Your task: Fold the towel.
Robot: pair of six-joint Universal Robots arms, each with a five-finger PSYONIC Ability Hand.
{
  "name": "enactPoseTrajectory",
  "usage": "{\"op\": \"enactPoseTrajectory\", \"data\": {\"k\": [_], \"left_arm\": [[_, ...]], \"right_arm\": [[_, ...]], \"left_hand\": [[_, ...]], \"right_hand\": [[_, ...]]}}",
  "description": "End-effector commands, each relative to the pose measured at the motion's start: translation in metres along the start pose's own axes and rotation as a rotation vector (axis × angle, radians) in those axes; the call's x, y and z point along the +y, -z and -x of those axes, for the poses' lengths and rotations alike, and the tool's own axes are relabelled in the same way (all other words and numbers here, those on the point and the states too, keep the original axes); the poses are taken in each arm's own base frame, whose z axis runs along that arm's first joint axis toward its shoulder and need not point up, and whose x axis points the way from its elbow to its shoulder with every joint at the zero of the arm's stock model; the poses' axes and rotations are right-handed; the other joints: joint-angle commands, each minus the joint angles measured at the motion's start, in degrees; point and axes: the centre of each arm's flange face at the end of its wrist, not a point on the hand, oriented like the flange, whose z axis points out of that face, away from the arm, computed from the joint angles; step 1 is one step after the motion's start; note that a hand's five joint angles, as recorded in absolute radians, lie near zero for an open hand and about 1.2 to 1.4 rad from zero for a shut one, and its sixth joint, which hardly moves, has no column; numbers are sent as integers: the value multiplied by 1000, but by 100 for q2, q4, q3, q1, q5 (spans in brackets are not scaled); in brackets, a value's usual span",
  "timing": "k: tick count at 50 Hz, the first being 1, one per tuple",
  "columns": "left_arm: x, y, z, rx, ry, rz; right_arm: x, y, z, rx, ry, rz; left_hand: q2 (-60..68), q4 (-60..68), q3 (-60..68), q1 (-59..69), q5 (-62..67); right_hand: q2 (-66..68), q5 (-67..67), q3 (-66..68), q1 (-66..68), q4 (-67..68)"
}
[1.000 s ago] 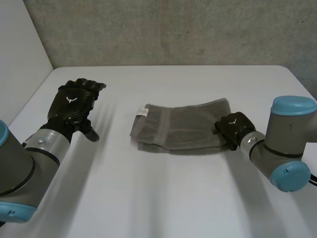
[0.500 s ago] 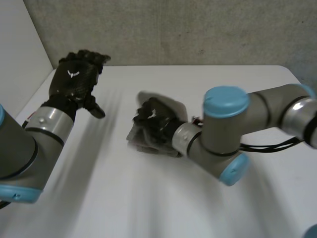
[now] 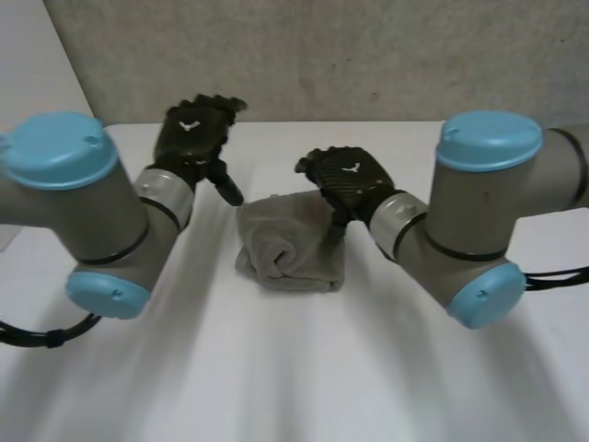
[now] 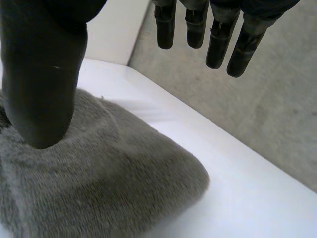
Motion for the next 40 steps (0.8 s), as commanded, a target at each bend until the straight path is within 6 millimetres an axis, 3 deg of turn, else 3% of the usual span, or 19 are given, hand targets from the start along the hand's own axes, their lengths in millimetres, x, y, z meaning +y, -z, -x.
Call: {"op": "enactPoseTrajectory", "data": {"k": [1, 5, 13, 18, 22, 27, 29, 30, 32, 35, 37, 38, 40], "left_arm": [[36, -1, -33, 77, 2, 114], [66, 7, -40, 64, -16, 206], [101, 26, -36, 28, -107, 326], [111, 27, -36, 37, -168, 335], [108, 24, -36, 35, -183, 320], [85, 19, -35, 25, -176, 259], [57, 17, -33, 15, -165, 190], [57, 17, -33, 15, -165, 190], [30, 19, -31, 9, -157, 126], [15, 20, -30, 5, -152, 93], [-16, 25, -26, -11, -142, 21], [-16, 25, -26, -11, -142, 21], [-44, 33, -19, -31, -136, -33]], "right_arm": [[14, -4, -14, 22, -8, 50], [40, -20, -13, 16, -21, 99], [70, -35, -8, -6, -39, 176], [73, -36, -7, -11, -47, 201], [72, -34, -7, -13, -50, 214], [68, -31, -7, -15, -50, 223], [39, -22, -15, 4, -45, 165], [39, -21, -15, 4, -45, 165], [3, -5, -22, 35, -30, 90], [-12, 3, -26, 51, -26, 56], [-45, 21, -44, 119, -45, -22], [-46, 21, -44, 120, -45, -22], [-77, 42, -67, 217, -94, -103]], "left_hand": [[-383, -405, -300, -447, -1176], [-383, -405, -300, -447, -1176], [-433, -455, -350, -498, -1227], [-433, -456, -350, -498, -1227], [-450, -472, -367, -515, -1243], [-450, -472, -367, -515, -1243], [-467, -489, -384, -531, -1260], [-467, -489, -384, -531, -1260], [-467, -489, -384, -531, -1260], [-467, -489, -384, -531, -1260], [-467, -489, -384, -531, -1260], [-467, -489, -384, -531, -1260], [-433, -456, -350, -498, -1227]], "right_hand": [[-365, -335, -352, -305, -428], [-365, -335, -352, -305, -428], [-365, -335, -352, -305, -428], [-365, -335, -352, -305, -428], [-365, -335, -352, -305, -428], [-365, -335, -352, -305, -428], [-365, -335, -352, -305, -428], [-365, -335, -352, -305, -428], [-365, -335, -352, -305, -428], [-365, -335, -352, -305, -428], [-365, -335, -352, -305, -428], [-365, -335, -352, -305, -428], [-365, -335, -352, -305, -428]]}}
